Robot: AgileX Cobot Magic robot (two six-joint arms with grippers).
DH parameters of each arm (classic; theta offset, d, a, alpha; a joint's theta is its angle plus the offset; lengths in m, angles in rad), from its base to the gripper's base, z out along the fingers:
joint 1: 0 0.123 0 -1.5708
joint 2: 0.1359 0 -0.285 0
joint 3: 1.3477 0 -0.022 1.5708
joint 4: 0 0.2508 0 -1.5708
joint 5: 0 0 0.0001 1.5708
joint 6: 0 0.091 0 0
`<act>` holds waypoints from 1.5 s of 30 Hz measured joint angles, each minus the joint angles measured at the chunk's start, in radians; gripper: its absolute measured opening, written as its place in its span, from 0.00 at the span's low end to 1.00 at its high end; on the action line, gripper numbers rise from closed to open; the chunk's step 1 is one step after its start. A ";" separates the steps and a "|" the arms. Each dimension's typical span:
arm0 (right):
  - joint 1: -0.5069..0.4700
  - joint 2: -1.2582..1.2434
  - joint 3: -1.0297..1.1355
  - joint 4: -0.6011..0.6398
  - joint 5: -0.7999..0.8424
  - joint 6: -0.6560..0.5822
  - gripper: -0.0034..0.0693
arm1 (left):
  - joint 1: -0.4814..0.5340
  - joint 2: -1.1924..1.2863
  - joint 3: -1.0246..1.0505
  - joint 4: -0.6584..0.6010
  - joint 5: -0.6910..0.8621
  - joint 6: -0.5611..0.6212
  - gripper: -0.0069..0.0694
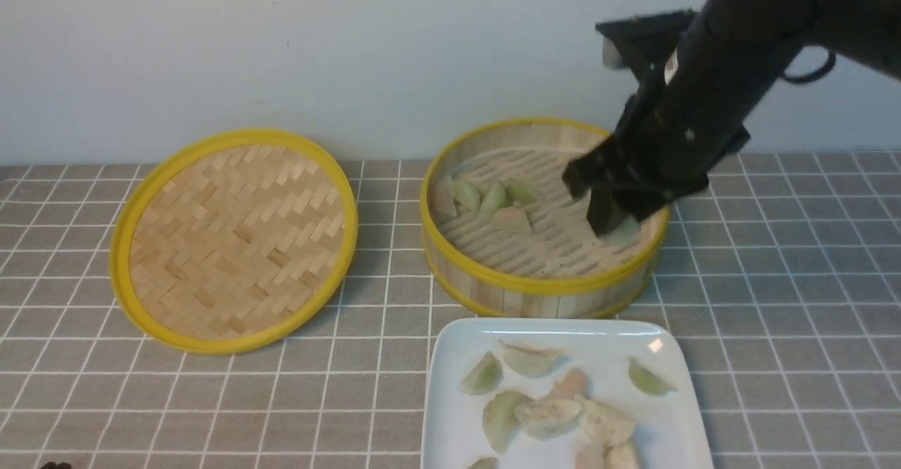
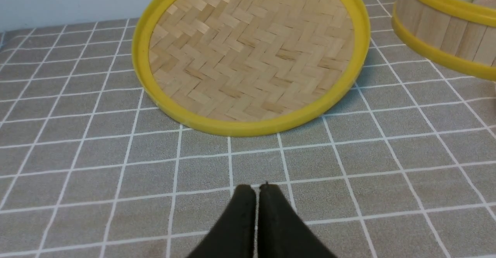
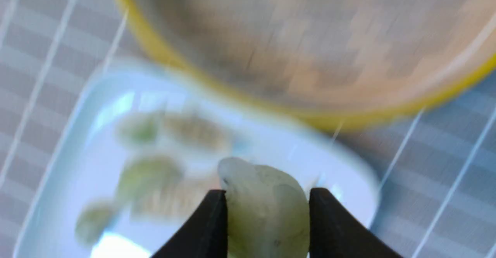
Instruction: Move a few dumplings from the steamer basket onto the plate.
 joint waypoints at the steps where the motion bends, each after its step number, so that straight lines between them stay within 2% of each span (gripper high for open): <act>1: 0.015 -0.022 0.067 0.001 -0.020 0.005 0.38 | 0.000 0.000 0.000 0.000 0.000 0.000 0.08; 3: 0.070 -0.095 0.255 -0.001 -0.097 0.030 0.38 | 0.000 0.000 0.000 0.000 0.000 0.000 0.08; 5: 0.085 -0.121 0.354 -0.020 -0.152 0.044 0.38 | 0.000 0.000 0.000 0.000 0.000 0.000 0.08; 12: 0.074 -0.100 0.459 -0.089 -0.239 0.056 0.40 | 0.000 0.000 0.000 0.000 0.000 0.000 0.08; 16: 0.070 -0.073 0.459 -0.093 -0.248 0.066 0.48 | 0.000 0.000 0.000 0.000 0.000 0.000 0.08; 17: 0.070 -0.059 0.459 -0.094 -0.252 0.082 0.56 | 0.000 0.000 0.000 0.000 0.000 0.000 0.08; 18: 0.070 -0.056 0.459 -0.094 -0.252 0.085 0.58 | 0.000 0.000 0.000 0.000 0.000 0.000 0.08; 19: 0.070 -0.043 0.459 -0.094 -0.253 0.097 0.68 | 0.000 0.000 0.000 0.000 0.000 0.000 0.08; 20: 0.070 -0.041 0.459 -0.095 -0.253 0.100 0.73 | 0.000 0.000 0.000 0.000 0.000 0.000 0.08; 23: 0.070 -0.042 0.459 -0.096 -0.256 0.101 0.79 | 0.000 0.000 0.000 0.000 0.000 0.000 0.08; 25: 0.070 -0.057 0.459 -0.101 -0.257 0.102 0.80 | 0.000 0.000 0.000 0.000 0.000 0.000 0.08; 27: 0.070 -0.079 0.459 -0.107 -0.257 0.104 0.77 | 0.000 0.000 0.000 0.000 0.000 0.000 0.08; 30: 0.070 -0.240 0.460 -0.142 -0.266 0.131 0.54 | 0.000 0.000 0.000 0.000 0.000 0.000 0.08; 31: 0.070 -0.262 0.460 -0.144 -0.267 0.134 0.52 | 0.000 0.000 0.000 0.000 0.000 0.000 0.08; 33: 0.070 -0.369 0.461 -0.168 -0.285 0.166 0.36 | 0.000 0.000 0.000 0.000 0.000 0.000 0.08; 35: 0.070 -0.517 0.487 -0.208 -0.350 0.228 0.15 | 0.000 0.000 0.000 0.000 0.000 0.000 0.08; 36: 0.070 -0.590 0.510 -0.231 -0.392 0.265 0.10 | 0.000 0.000 0.000 0.000 0.000 0.000 0.08; 40: 0.070 -0.844 0.648 -0.342 -0.572 0.392 0.04 | 0.000 0.000 0.000 0.000 0.000 0.000 0.08; 42: 0.070 -1.023 0.792 -0.466 -0.733 0.478 0.03 | 0.000 0.000 0.000 0.000 0.000 0.000 0.08; 43: 0.070 -1.035 0.803 -0.476 -0.746 0.484 0.03 | 0.000 0.000 0.000 0.000 0.000 0.000 0.08; 45: 0.070 -1.164 0.926 -0.598 -0.886 0.548 0.03 | 0.000 0.000 0.000 0.000 0.000 0.000 0.08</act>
